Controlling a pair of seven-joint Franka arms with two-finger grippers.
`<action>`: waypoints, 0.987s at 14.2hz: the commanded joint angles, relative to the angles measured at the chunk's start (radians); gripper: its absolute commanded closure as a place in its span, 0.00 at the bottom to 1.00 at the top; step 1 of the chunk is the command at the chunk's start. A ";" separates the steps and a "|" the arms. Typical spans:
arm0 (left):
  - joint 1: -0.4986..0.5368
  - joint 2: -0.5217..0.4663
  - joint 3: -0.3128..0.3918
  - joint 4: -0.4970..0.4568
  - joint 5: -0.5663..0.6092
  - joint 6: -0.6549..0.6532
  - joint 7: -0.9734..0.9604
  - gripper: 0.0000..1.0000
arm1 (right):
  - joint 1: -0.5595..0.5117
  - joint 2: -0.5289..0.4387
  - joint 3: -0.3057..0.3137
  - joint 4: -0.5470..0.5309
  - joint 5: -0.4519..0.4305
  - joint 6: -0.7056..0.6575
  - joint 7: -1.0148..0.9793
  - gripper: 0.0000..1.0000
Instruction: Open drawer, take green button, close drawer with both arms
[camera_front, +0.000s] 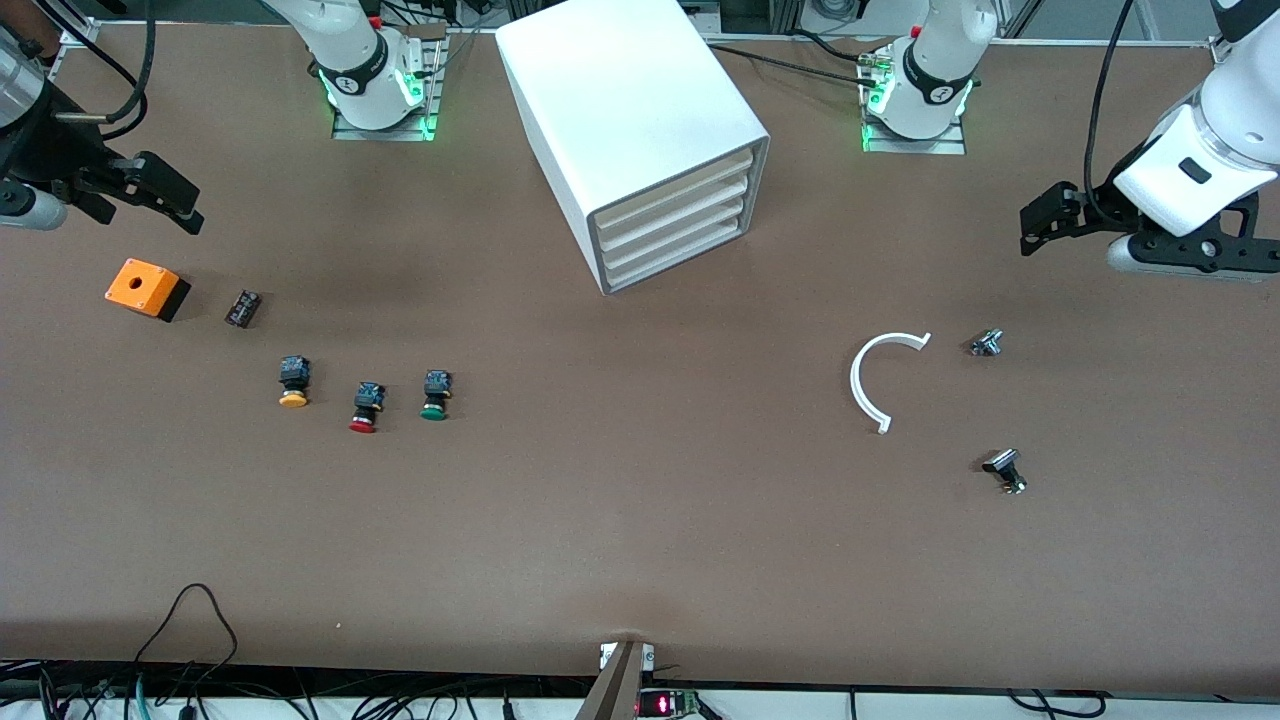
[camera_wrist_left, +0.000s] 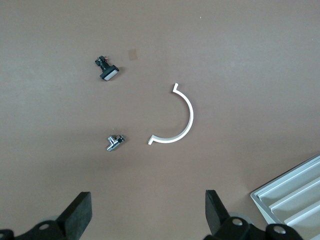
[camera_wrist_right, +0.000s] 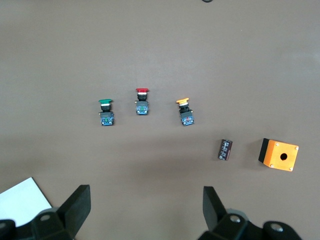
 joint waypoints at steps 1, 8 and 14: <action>-0.001 -0.024 0.000 -0.019 0.018 -0.020 0.018 0.00 | -0.014 -0.014 0.014 -0.007 -0.008 0.011 -0.073 0.01; 0.003 -0.023 0.000 -0.017 0.016 -0.023 0.018 0.00 | -0.014 -0.006 0.011 0.012 -0.007 0.010 -0.162 0.01; -0.002 -0.023 -0.002 -0.017 0.016 -0.023 0.018 0.00 | -0.013 -0.006 0.012 0.013 -0.008 0.010 -0.165 0.01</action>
